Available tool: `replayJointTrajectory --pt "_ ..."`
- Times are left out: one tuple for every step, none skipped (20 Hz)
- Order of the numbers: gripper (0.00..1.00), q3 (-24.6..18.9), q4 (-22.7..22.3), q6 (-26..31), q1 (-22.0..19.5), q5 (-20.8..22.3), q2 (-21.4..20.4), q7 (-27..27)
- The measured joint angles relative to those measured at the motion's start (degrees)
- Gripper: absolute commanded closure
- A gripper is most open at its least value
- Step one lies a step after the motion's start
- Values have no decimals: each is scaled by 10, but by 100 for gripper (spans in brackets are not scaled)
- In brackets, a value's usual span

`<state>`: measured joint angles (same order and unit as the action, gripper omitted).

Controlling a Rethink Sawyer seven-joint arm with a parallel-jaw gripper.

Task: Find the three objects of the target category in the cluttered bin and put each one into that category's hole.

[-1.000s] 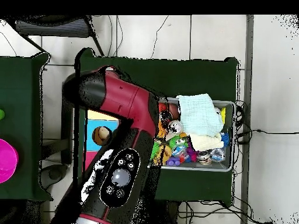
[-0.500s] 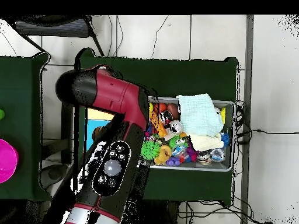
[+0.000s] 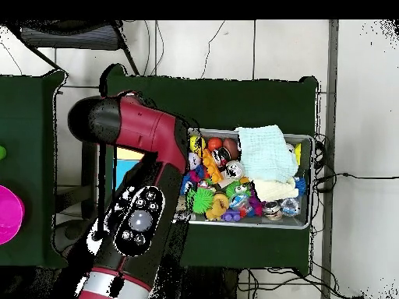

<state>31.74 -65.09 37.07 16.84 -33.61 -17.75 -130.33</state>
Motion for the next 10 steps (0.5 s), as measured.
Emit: replayJointTrajectory --pt "100 0 0 0 0 0 1 0" --pt "100 0 0 0 1 0 2 0" --pt "100 0 0 0 2 0 4 0" --pt "100 0 0 0 2 0 5 0" --pt "100 0 0 0 3 0 7 0" --pt "100 0 0 0 3 -1 9 0" --pt "100 0 0 0 4 -1 10 0" --pt "100 0 0 0 4 -1 11 0" --pt "100 0 0 0 4 -1 12 0" --pt "100 0 0 0 5 -1 13 0"
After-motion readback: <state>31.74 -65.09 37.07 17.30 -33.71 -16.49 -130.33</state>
